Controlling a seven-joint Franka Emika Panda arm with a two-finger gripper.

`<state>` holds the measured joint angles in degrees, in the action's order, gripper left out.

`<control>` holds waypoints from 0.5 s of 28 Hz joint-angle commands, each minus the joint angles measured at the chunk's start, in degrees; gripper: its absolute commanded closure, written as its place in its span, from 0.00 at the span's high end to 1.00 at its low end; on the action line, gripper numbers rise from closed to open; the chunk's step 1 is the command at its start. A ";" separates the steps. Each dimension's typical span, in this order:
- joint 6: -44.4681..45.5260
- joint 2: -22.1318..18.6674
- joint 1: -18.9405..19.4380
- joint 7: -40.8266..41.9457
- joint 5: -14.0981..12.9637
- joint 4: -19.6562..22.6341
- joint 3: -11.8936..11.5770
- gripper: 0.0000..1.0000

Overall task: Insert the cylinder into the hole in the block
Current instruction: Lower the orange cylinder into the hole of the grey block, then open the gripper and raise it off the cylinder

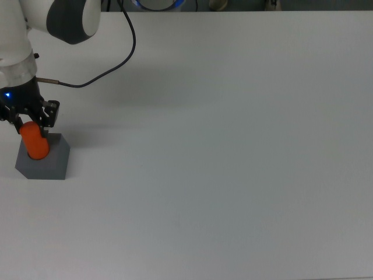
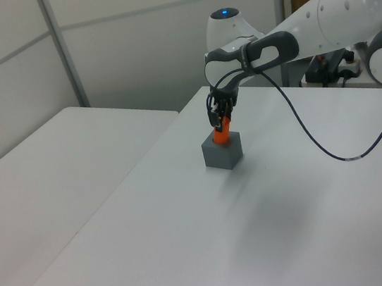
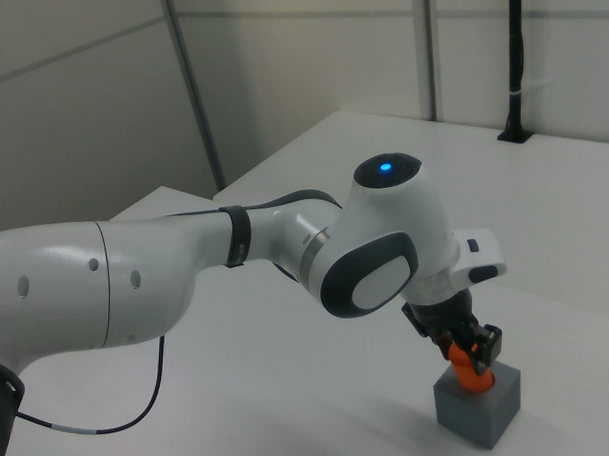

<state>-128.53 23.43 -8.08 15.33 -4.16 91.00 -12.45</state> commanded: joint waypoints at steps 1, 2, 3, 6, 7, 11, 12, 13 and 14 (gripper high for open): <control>1.70 -1.11 0.52 1.54 -0.67 0.94 -0.38 0.23; 1.70 -1.19 0.52 1.54 -0.67 0.94 -0.38 0.28; 1.70 -1.20 0.44 1.54 -0.67 0.94 -0.38 0.40; 1.70 -1.28 0.44 1.02 -0.76 0.59 -0.38 1.00; 1.70 -1.28 0.44 1.02 -0.76 0.41 -0.38 1.00; 1.70 -1.98 0.44 0.84 -1.38 0.15 -0.38 1.00; 1.70 -2.33 0.44 0.84 -1.55 0.23 -0.38 1.00; 1.70 -2.77 0.44 0.84 -1.55 0.15 -0.38 1.00; 1.79 -3.65 0.52 0.67 -1.55 0.15 -0.21 1.00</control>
<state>-128.27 22.93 -8.06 15.36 -4.18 90.58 -12.44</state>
